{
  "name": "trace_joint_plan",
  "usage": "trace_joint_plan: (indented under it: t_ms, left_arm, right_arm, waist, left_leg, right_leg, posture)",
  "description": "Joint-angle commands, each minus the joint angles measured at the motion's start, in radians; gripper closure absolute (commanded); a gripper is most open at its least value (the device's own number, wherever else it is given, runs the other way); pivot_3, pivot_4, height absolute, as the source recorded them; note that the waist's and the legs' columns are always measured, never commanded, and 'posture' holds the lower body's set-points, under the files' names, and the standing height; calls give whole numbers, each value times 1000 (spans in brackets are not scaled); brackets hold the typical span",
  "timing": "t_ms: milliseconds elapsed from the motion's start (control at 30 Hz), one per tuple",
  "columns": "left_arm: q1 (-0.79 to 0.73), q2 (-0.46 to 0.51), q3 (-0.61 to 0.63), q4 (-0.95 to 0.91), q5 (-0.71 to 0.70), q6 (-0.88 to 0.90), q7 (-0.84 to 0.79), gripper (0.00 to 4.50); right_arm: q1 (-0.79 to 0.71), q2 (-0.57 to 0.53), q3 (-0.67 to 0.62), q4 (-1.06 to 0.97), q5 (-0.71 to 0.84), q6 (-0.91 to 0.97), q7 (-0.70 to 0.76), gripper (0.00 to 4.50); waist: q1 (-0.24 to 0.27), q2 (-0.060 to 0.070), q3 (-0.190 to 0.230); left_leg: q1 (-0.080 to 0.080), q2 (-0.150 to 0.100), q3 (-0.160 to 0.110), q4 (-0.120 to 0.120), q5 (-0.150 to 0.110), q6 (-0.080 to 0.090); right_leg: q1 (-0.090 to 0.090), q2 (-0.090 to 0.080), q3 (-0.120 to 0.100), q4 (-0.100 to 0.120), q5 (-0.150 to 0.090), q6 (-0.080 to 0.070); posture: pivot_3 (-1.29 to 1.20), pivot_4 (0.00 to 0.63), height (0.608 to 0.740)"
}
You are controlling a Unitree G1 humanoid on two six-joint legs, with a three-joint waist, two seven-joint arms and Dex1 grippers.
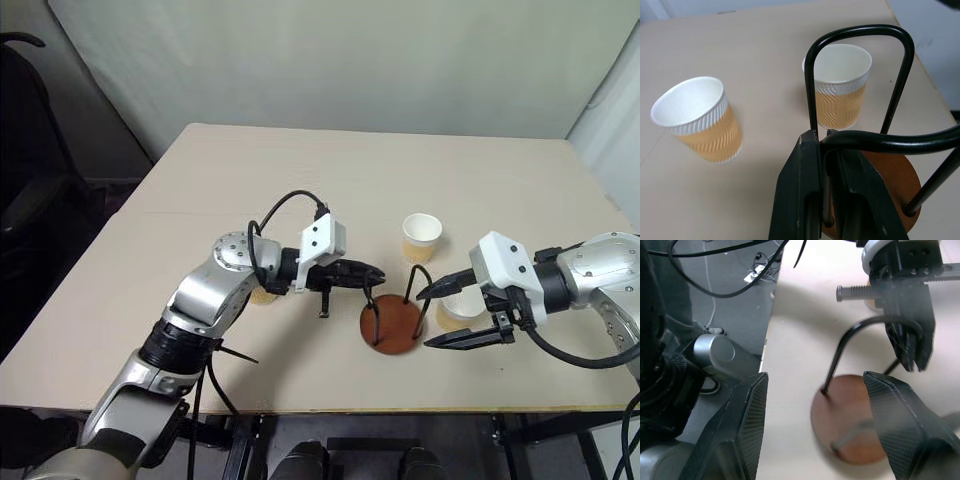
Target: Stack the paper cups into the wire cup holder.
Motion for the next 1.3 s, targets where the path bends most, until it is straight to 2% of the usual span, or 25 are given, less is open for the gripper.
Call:
trace_joint_plan:
  t_ms: [33,67,300,400,500,667,733,833,900,933,1000,1200,1300]
  left_arm:
    - [13,18,1,-26,-5,10,-26,3837]
    - [16,20,8,-30,-12,19,-28,3596]
    - [58,37,16,-32,35,-14,18,1166]
    - [88,51,59,-55,16,-4,40,1166]
    - [147,106,120,-125,-22,16,30,1166]
    - [289,237,351,-352,-248,144,-16,1166]
    - [306,301,420,-410,-306,186,-27,1166]
    - [347,451,515,-493,-360,215,-95,1166]
    - [381,536,567,-527,-383,226,-131,1166]
    - [400,572,596,-536,-395,233,-144,1139]
    - [435,622,645,-545,-413,241,-159,1139]
    - [488,669,725,-529,-438,232,-155,1139]
    - [490,680,738,-499,-432,219,-155,1139]
  right_arm:
    - [11,-34,-41,-18,-9,-12,-7,1368]
    - [12,-39,-40,-11,-15,-17,-7,1368]
    - [-4,-48,-28,62,-48,-58,4,1368]
    - [-21,-61,4,141,-118,-107,16,1368]
    - [-35,-67,58,225,-197,-172,48,1368]
    - [-81,-13,207,363,-358,-299,86,1368]
    - [-94,18,242,386,-387,-317,92,1368]
    - [-122,64,294,446,-470,-357,67,1368]
    - [-133,86,309,470,-500,-375,58,1368]
    - [-136,94,311,478,-509,-381,57,1758]
    - [-140,99,308,482,-511,-387,67,2265]
    - [-144,73,264,450,-472,-378,106,4476]
    - [-154,34,207,401,-404,-345,148,4476]
  waist:
    - [-1,0,0]
    - [-1,0,0]
    - [-1,0,0]
    - [-3,0,0]
    - [-6,0,0]
    - [-20,0,0]
    - [-23,0,0]
    - [-26,1,-1]
    - [-28,1,-1]
    - [-28,1,-1]
    - [-30,1,-1]
    - [-33,1,-1]
    - [-35,2,-1]
  left_leg:
    - [0,0,1,0,0,0]
    - [0,0,2,0,0,0]
    - [1,0,8,2,-1,-3]
    - [1,0,9,2,-3,-1]
    - [1,0,9,2,-5,3]
    - [1,2,9,1,-9,9]
    - [1,3,10,0,-9,9]
    - [2,4,10,0,-9,10]
    - [2,4,9,1,-9,10]
    - [2,5,10,0,-9,10]
    - [3,5,9,0,-9,11]
    - [3,7,10,-1,-10,11]
    - [2,8,10,-1,-10,11]
  right_leg:
    - [0,0,1,0,-1,1]
    - [0,0,2,0,-1,2]
    - [-5,0,7,-1,-1,9]
    - [-5,-1,9,-1,0,11]
    - [-7,-1,10,-1,1,12]
    - [-10,0,10,2,1,12]
    - [-11,1,10,3,1,12]
    - [-12,1,10,4,1,11]
    - [-12,0,11,4,-1,5]
    - [-12,0,11,3,-2,3]
    - [-13,0,11,4,-2,1]
    - [-15,-1,15,4,-2,-4]
    - [-16,-1,17,4,-3,-6]
  posture:
    - [0,150,740]
    - [0,150,740]
    - [0,150,740]
    - [0,150,740]
    - [0,150,740]
    - [0,150,740]
    - [0,150,740]
    - [0,150,740]
    - [0,150,740]
    - [0,150,740]
    - [0,150,740]
    - [0,150,740]
    - [0,150,740]
